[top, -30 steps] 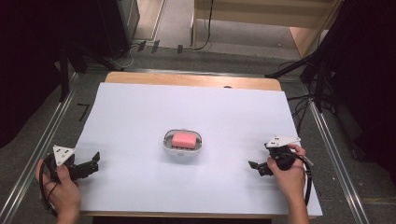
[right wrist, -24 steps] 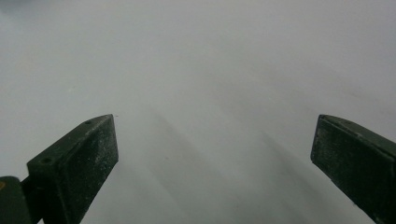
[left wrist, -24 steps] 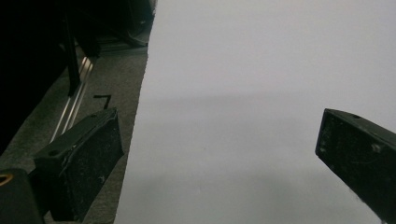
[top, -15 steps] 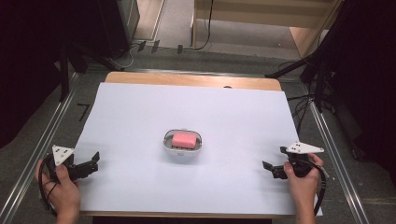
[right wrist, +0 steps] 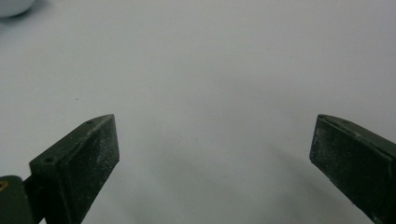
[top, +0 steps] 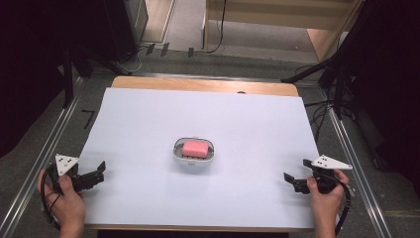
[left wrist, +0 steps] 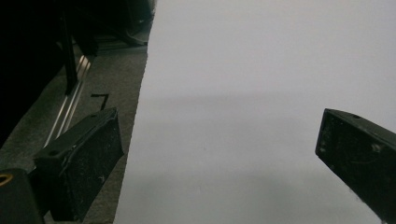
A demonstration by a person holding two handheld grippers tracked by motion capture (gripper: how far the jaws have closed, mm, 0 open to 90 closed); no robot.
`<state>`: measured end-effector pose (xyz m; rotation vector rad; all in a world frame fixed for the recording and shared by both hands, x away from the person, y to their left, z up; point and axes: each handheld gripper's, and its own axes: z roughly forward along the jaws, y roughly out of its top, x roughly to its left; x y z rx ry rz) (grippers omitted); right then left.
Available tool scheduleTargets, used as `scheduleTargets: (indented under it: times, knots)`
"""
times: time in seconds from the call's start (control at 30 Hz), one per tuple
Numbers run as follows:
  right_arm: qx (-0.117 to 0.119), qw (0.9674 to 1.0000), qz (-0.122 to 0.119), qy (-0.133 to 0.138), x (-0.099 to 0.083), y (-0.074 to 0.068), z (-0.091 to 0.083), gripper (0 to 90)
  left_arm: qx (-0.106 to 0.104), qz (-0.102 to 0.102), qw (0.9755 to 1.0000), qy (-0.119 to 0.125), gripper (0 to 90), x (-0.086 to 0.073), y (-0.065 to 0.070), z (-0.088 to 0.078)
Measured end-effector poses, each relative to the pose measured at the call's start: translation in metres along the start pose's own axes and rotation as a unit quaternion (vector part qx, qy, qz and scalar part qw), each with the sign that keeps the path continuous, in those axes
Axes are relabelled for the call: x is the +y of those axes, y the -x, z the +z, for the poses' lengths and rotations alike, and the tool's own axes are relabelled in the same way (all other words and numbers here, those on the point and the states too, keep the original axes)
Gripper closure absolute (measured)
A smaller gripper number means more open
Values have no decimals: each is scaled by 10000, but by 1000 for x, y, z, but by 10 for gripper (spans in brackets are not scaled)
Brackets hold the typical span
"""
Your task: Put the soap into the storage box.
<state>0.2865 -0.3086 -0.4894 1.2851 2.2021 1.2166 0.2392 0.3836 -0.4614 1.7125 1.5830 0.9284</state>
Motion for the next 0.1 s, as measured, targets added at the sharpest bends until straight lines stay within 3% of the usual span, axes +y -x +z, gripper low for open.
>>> scheduleTargets:
  times: [0.1]
  knots:
    - [-102,9999,-29,-109,1,-2,2,16,3,-11,10000,-8,12,0,0,0]
